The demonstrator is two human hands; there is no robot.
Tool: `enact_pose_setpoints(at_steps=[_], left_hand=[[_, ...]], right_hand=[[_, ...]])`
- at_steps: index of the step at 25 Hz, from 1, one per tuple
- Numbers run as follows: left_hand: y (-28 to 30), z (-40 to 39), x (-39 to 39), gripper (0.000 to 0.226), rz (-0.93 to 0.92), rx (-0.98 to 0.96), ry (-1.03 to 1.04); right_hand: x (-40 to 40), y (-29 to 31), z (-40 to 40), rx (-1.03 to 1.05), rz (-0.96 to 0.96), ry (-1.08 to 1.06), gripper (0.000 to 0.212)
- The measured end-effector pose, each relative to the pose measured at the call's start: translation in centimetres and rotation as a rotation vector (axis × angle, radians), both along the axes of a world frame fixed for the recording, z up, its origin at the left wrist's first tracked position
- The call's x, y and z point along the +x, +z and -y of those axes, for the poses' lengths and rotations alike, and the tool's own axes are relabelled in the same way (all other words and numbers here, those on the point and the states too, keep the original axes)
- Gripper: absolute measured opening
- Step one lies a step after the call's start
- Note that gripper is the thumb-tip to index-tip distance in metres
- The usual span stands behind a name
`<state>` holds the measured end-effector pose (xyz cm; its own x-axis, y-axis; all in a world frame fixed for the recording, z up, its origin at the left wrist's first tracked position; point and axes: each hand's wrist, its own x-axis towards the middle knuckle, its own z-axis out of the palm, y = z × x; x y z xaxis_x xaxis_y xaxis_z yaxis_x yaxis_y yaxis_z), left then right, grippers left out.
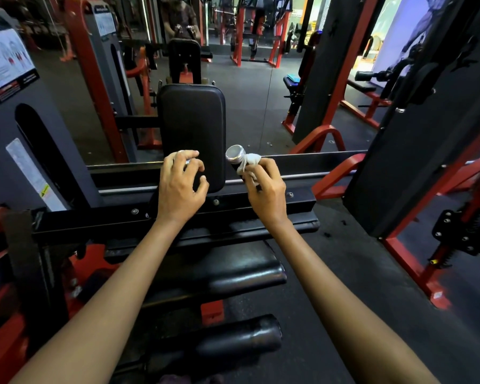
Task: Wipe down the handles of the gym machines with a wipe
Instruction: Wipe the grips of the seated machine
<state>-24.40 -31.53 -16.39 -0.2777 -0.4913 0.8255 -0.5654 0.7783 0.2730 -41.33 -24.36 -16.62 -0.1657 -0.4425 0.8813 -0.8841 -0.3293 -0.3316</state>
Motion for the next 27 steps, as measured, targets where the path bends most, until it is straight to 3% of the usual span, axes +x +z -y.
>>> enact_pose_setpoints(at_steps=[5, 11, 14, 19, 24, 27], left_hand=[[-0.1, 0.0, 0.1, 0.014, 0.003, 0.002, -0.018], [0.1, -0.1, 0.0, 0.012, -0.005, 0.009, -0.013], [0.1, -0.1, 0.1, 0.011, -0.01, 0.011, -0.016], [0.1, 0.0, 0.2, 0.013, 0.012, 0.02, -0.013], [0.1, -0.1, 0.2, 0.014, 0.012, 0.008, -0.012], [0.2, 0.0, 0.4, 0.014, 0.028, 0.01, -0.03]], right_hand=[[-2.6, -5.0, -1.5, 0.218, 0.109, -0.113, 0.007], [1.7, 0.8, 0.1, 0.038, -0.005, -0.032, 0.008], [1.2, -0.8, 0.3, 0.073, -0.033, -0.075, 0.008], [-1.9, -5.2, -0.8, 0.25, 0.06, -0.117, 0.01], [-3.7, -5.3, -0.9, 0.511, 0.142, -0.104, 0.015], [-4.2, -4.6, -1.3, 0.574, 0.289, -0.124, 0.01]])
